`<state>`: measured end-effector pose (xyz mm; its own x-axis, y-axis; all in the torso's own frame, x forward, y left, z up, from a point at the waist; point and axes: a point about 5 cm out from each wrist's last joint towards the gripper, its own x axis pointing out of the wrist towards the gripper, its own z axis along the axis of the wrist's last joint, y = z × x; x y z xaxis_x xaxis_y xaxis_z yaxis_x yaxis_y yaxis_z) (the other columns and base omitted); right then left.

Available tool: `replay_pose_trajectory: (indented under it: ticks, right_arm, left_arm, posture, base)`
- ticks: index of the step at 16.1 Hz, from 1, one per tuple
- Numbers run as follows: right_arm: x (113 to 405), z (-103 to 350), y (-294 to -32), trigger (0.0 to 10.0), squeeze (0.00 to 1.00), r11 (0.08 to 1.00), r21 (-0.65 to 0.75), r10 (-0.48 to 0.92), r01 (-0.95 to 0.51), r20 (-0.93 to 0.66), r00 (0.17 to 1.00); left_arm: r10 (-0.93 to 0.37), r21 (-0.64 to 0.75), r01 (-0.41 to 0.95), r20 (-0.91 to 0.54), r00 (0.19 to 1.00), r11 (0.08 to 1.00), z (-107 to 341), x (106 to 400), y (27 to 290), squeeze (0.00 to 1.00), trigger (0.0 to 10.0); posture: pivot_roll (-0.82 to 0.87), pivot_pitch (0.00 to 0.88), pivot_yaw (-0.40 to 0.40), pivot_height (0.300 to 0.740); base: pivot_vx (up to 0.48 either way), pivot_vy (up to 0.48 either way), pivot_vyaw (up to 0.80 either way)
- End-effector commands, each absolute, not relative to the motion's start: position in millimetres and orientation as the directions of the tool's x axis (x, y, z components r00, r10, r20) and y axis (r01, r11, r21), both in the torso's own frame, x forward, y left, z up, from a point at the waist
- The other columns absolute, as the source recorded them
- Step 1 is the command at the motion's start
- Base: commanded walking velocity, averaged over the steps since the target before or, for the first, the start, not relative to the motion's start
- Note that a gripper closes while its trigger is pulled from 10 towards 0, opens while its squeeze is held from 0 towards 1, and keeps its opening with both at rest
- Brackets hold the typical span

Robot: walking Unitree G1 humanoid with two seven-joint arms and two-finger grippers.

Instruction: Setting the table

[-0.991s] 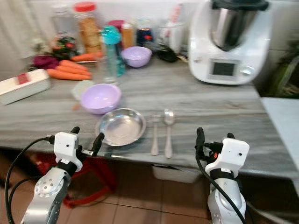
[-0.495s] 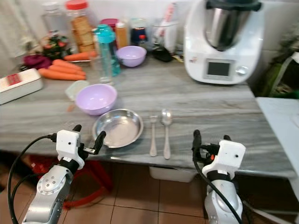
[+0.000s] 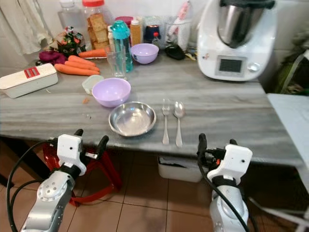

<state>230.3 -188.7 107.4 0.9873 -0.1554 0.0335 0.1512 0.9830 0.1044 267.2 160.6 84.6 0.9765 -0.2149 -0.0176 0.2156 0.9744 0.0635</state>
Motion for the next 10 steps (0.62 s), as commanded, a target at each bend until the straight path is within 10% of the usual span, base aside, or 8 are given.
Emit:
replay_pose_trajectory:
  ticks: [1,10]
  right_arm:
    - [230.2,105.1,-189.0,10.0,0.00,0.983,0.108,-0.152,0.149,0.027,0.988]
    - [235.2,104.4,-191.9,10.0,0.00,0.981,0.116,-0.157,0.153,0.026,0.987]
  left_arm:
    - [-0.213,0.072,0.214,-0.026,0.977,0.974,84.3,266.5,159.5,0.00,10.0]
    - [-0.209,0.077,0.210,-0.024,0.978,0.975,83.6,267.4,157.8,0.00,10.0]
  posture:
    - [-0.02,0.000,0.039,0.740]
    - [-0.01,0.000,0.026,0.740]
  base:
    - [-0.292,0.000,0.00]
    - [-0.291,0.000,0.00]
